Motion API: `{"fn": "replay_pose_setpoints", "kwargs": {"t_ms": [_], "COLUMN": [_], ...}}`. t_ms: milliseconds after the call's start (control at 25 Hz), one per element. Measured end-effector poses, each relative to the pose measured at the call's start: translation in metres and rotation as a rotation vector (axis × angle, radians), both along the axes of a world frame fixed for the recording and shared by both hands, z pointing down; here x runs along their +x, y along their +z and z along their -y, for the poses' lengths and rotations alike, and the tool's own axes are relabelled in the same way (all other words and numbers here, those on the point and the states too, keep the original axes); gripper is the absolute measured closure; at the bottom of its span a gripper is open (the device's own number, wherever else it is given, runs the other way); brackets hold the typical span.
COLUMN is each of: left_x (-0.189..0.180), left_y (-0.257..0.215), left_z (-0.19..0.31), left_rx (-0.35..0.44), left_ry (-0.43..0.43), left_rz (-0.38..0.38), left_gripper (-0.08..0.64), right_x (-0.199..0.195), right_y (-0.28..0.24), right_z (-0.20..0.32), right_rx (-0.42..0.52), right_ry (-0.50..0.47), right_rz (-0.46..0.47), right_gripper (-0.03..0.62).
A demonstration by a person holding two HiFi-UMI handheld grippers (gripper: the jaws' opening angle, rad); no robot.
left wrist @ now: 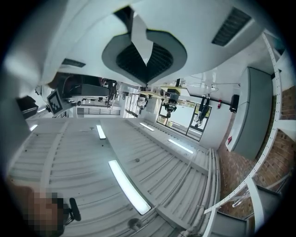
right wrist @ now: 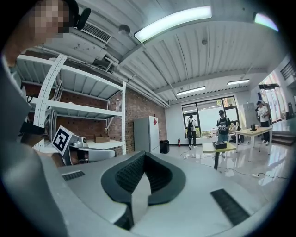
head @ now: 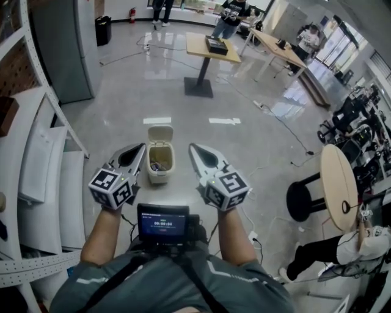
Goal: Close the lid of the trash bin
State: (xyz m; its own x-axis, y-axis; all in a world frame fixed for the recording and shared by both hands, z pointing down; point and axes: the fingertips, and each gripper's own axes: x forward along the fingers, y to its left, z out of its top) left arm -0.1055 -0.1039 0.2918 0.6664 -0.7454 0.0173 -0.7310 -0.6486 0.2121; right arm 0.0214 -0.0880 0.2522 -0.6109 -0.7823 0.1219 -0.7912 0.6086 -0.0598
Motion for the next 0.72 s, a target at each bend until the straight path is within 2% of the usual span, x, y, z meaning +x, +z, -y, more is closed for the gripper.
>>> {"fn": "replay_pose_setpoints", "kwargs": {"t_ms": [280, 480, 720], "left_x": [0.002, -0.002, 0.018], "left_y": [0.008, 0.002, 0.005], "left_z": [0.057, 0.113, 0.172], "left_rx": [-0.017, -0.007, -0.036], "left_ry": [-0.028, -0.075, -0.119], "left_rz": [0.026, 0.047, 0.063], "left_gripper": [0.568, 0.568, 0.568], "right_x": [0.008, 0.006, 0.029], "right_y": [0.005, 0.006, 0.007], "right_z": [0.063, 0.123, 0.189], "right_rx": [0.003, 0.005, -0.003], "right_ry": [-0.004, -0.049, -0.082], "right_rz": [0.026, 0.045, 0.059], "right_gripper": [0.583, 0.582, 0.583]}}
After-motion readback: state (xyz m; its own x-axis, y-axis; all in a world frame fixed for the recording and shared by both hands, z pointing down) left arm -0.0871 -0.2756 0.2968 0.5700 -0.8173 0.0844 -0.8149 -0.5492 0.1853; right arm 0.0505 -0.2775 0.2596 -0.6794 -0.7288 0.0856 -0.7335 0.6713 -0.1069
